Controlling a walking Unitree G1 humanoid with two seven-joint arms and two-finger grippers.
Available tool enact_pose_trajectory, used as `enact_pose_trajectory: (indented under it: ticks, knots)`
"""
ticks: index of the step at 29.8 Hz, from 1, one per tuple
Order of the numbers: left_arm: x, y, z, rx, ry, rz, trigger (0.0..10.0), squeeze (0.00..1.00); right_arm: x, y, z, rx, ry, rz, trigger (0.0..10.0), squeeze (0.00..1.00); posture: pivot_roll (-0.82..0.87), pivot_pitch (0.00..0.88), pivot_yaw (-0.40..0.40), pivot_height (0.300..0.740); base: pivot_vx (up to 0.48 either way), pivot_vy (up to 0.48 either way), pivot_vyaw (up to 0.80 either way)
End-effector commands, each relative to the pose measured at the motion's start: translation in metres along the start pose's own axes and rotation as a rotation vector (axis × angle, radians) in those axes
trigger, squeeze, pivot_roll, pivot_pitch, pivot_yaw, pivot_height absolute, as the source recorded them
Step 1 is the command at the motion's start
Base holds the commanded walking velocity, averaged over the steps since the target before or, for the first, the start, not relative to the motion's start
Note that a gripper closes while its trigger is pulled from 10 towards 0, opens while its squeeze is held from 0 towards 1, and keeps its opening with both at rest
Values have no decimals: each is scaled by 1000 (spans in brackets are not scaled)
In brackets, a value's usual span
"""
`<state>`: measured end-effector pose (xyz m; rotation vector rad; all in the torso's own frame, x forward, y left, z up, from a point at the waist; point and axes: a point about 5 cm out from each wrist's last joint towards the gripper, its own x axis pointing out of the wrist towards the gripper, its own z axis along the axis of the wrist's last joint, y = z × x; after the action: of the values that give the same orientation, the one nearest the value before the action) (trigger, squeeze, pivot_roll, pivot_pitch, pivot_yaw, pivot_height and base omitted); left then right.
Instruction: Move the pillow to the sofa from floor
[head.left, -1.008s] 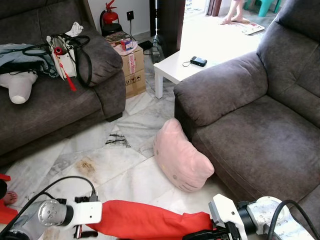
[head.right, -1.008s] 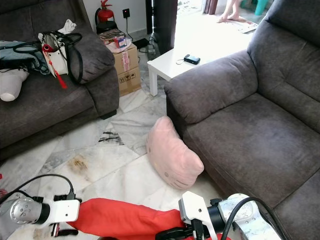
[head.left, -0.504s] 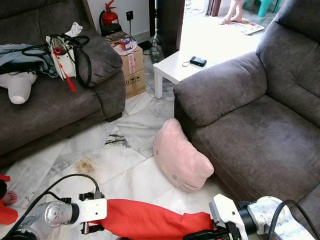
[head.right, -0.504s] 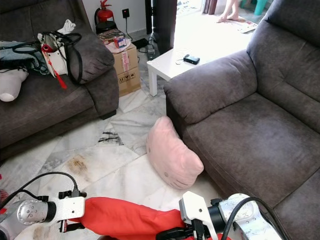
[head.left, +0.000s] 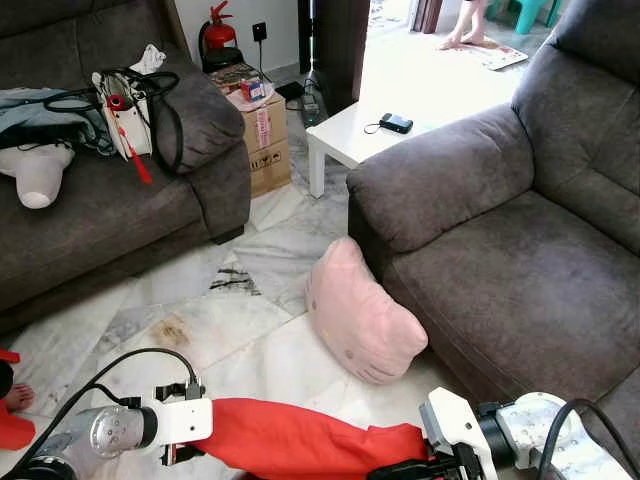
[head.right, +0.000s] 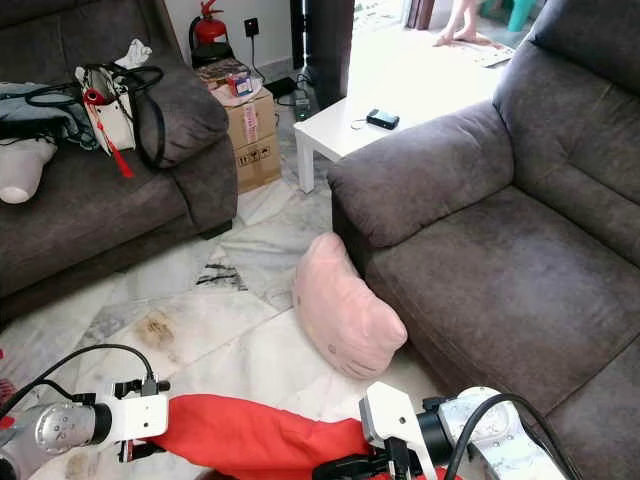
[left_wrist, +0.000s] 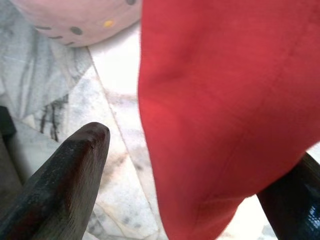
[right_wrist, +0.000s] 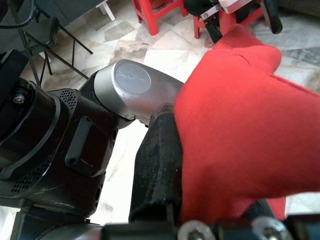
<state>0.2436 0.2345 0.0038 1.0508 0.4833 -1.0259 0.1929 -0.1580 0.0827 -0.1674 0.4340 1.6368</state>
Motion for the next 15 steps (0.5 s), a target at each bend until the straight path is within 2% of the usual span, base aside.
enact_pose_trajectory:
  ticks: [1, 5, 8, 10, 15]
  knots:
    - [2, -7, -2, 6, 4, -19, 10000, 0, 3, 3, 17, -72, -59, 47, 10000, 0, 100, 165, 4, 740, 0, 0, 0]
    - [4, -10, 1, -45, -25, -17, 10000, 0, 3, 4, 18, -72, -60, 48, 10000, 0, 97, 166, 4, 740, 0, 0, 0]
    - [6, -16, 3, -94, -52, -63, 10000, 0, 3, 4, 17, -71, -59, 46, 10000, 0, 96, 166, 3, 740, 0, 0, 0]
    - [8, -24, 1, -90, -34, -103, 10000, 0, 2, 3, 17, -71, -58, 42, 10000, 0, 94, 166, 2, 740, 0, 0, 0]
    - [8, -26, -2, -96, -6, -107, 10000, 0, 2, 3, 17, -71, -57, 40, 10000, 0, 92, 166, 0, 740, 0, 0, 0]
